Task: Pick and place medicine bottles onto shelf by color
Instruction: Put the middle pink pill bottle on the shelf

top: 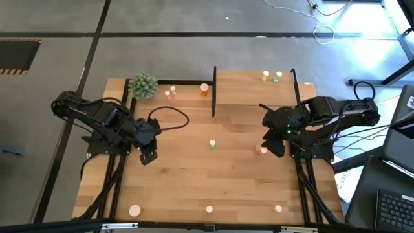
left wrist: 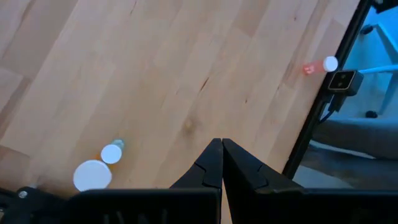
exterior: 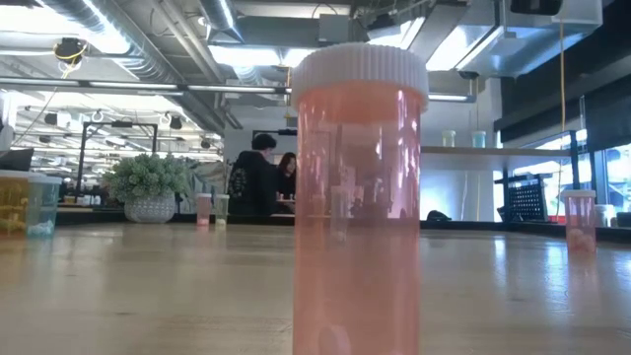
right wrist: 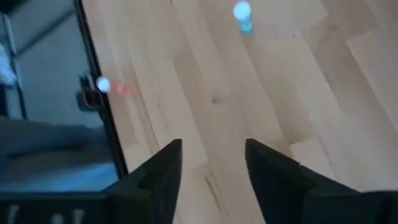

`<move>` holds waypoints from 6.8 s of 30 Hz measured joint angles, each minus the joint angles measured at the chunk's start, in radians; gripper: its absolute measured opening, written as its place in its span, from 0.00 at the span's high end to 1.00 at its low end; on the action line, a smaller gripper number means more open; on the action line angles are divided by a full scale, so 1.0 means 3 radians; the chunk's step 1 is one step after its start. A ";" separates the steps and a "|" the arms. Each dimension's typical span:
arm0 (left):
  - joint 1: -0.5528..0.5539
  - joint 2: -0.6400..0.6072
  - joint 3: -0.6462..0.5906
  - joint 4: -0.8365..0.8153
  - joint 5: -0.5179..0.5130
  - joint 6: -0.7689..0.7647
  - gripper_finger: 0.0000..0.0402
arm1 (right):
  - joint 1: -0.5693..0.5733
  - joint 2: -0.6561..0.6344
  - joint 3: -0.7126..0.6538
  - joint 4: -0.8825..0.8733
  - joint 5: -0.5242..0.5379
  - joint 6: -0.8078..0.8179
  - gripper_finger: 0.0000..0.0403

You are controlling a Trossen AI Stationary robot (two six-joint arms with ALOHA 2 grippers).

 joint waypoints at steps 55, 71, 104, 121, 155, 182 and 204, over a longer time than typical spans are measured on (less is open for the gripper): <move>0.0001 0.0003 0.0000 0.0275 -0.0254 -0.0021 1.00 | 0.0379 -0.0094 -0.1286 0.0197 0.0341 -0.0897 0.42; 0.0001 0.0003 0.0000 0.0371 -0.0345 -0.0017 1.00 | 0.0371 -0.0090 -0.2031 0.0902 0.0589 -0.0579 0.42; 0.0001 0.0003 0.0000 0.0391 -0.0352 -0.0012 1.00 | 0.0370 -0.0086 -0.2625 0.1584 0.0621 -0.0373 0.42; 0.0001 0.0003 0.0000 0.0388 -0.0353 -0.0011 1.00 | 0.0370 -0.0086 -0.2667 0.1658 0.0645 -0.0321 0.62; 0.0070 0.0003 0.0000 0.0388 -0.0443 0.0016 1.00 | -0.0025 0.0005 -0.0970 0.0825 0.0610 -0.0163 0.69; 0.0686 0.0003 0.0001 0.1580 -0.1279 0.1453 1.00 | -0.2291 0.1374 0.1461 -0.0454 0.0001 -0.1558 0.69; 0.0881 0.0113 0.0007 0.1760 -0.1160 0.1771 1.00 | -0.3242 0.2071 0.1437 -0.0035 0.0085 -0.1915 0.69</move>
